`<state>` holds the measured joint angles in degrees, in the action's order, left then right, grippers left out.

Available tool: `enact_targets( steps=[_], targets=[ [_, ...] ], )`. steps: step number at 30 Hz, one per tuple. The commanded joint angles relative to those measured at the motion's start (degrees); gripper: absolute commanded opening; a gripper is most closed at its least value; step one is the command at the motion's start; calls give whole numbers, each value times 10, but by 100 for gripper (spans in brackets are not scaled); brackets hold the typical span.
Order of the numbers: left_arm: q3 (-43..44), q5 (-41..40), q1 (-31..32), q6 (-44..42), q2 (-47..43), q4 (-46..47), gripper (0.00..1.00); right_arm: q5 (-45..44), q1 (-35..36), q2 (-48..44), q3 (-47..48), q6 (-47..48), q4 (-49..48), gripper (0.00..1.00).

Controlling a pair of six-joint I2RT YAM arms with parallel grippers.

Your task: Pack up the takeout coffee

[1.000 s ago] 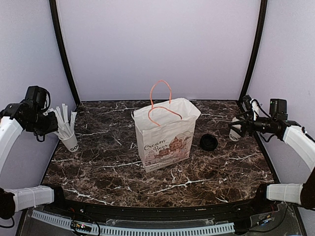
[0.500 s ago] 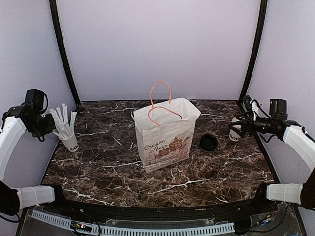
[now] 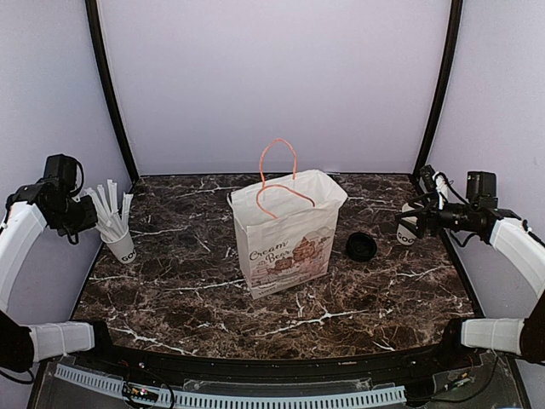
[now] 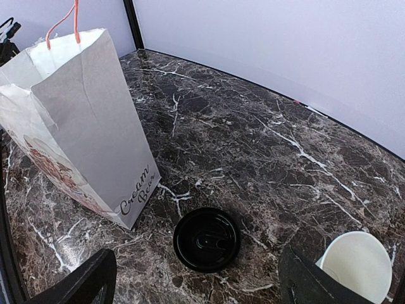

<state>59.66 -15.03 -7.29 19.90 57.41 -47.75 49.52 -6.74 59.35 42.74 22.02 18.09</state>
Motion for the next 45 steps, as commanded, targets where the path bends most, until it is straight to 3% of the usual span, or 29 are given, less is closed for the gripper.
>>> enact_targets(
  steps=[1, 8, 13, 20, 32, 38, 45],
  targets=[
    [-19, -2, -3, -9, -12, 5, 29, 9, 0, -7, 16, 3, -4, 90],
    [-39, 20, -3, -11, -9, 25, 27, 10, 0, -9, 15, 3, -3, 89],
    [-38, 29, -3, -12, -11, 34, 20, 10, 0, -9, 15, 3, -3, 89],
    [-33, 23, -4, -25, -18, 31, 0, 11, 0, -10, 15, 3, -4, 89],
    [73, 35, -3, -50, -41, -68, 0, 13, 1, -4, 15, 3, -4, 89],
    [90, 92, -3, -62, -50, -65, 0, 14, 1, -3, 15, 1, -3, 89],
    [168, 90, -3, -83, -37, -80, 0, 14, 1, -2, 15, 0, -5, 89]
  ],
)
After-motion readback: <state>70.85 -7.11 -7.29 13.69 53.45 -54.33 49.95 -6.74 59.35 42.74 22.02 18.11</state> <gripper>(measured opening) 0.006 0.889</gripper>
